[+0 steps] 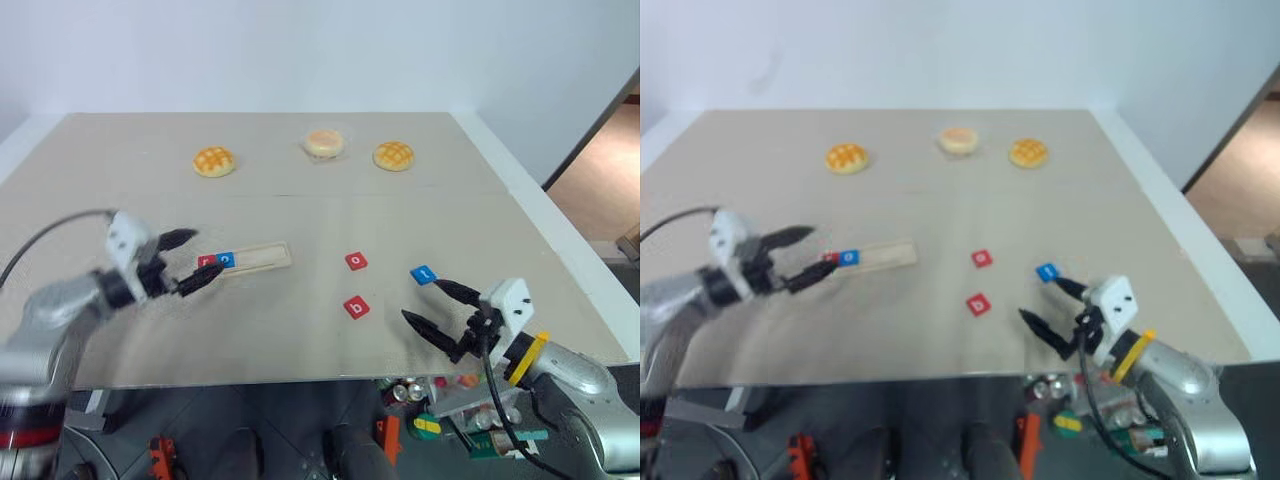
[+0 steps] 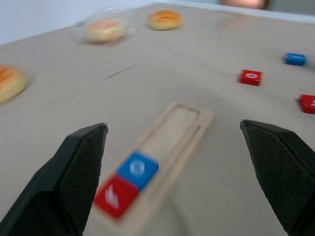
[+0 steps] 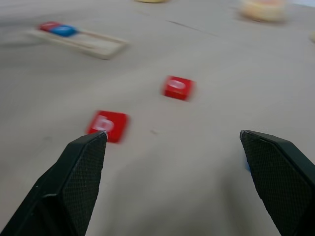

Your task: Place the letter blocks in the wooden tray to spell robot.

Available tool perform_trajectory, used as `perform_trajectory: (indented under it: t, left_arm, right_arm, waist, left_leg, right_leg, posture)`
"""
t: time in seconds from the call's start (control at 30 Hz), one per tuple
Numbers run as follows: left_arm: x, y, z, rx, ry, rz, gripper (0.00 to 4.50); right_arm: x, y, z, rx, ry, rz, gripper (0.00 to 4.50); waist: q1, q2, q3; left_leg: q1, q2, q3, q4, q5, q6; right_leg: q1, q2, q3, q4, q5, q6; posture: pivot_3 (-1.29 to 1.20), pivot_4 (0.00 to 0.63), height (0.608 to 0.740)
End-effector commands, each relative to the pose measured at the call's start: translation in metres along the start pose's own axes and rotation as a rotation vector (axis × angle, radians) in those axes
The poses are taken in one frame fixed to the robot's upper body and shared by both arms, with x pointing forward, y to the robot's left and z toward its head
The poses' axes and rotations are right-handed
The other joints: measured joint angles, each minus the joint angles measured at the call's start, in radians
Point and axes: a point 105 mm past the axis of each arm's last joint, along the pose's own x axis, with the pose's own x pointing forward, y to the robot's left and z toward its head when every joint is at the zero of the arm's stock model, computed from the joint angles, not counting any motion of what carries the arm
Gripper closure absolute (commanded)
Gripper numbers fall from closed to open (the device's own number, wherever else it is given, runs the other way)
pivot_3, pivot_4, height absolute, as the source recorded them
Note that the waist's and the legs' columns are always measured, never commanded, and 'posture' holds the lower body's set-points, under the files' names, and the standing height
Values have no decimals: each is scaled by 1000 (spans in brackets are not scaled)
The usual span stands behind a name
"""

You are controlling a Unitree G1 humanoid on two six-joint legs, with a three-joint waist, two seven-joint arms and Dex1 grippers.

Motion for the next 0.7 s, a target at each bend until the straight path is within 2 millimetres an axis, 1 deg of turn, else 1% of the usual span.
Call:
perform_trajectory:
  t: [0.03, 0.13, 0.2, 0.27, 0.4, 0.53, 0.7]
  left_arm:
    - [10, 7, -3, 38, 83, -165, 0]
    - [27, 14, -9, 107, 175, -285, 0]
    - [37, 18, -8, 103, 184, -322, 0]
    - [48, 19, -10, 113, 215, -374, 0]
    - [62, 23, -14, 159, 261, -406, 0]
    - [71, 21, -21, 179, 306, -430, 0]
    - [74, 15, -27, 171, 312, -464, 0]
  right_arm:
    - [11, 11, 16, -78, -44, 88, 24]
    - [21, 13, 18, -107, -59, 126, 24]
    - [26, 13, 19, -123, -68, 137, 24]
    - [31, 13, 19, -135, -76, 146, 24]
    - [35, 12, 19, -154, -85, 139, 24]
    - [35, 10, 18, -157, -91, 109, 24]
    - [33, 14, 13, -149, -82, 92, 24]
  waist:
    - [-3, 0, 0]
    - [-3, 0, 0]
    - [1, 0, 0]
    - [2, 0, 0]
    - [3, -1, 0]
    - [1, -1, 0]
    - [1, -1, 0]
  left_leg:
    - [0, 0, 0, 0, 0, 0]
    - [-2, -1, 2, 0, -2, -2]
    - [-4, -1, 0, -1, -4, 0]
    - [-6, -1, -3, -1, -6, 3]
    - [-12, -1, -5, -1, -7, 6]
    - [-14, -1, -5, 0, -8, 6]
    - [-14, -1, -6, 1, -8, 6]
  right_leg:
    - [0, 0, 0, 0, 0, 0]
    - [-1, 0, 2, 0, 1, 3]
    - [-3, 1, 1, 0, 2, 8]
    - [-4, 2, 0, 1, 0, 9]
    - [-10, 2, -2, 2, -2, 9]
    - [-12, 2, -1, 2, -2, 9]
    - [-11, 2, -2, 4, -1, 9]
  posture:
    - [0, 150, 739]
    - [0, 150, 739]
    - [0, 150, 739]
    - [0, 150, 739]
    - [0, 150, 739]
    - [0, 150, 739]
    - [0, 150, 739]
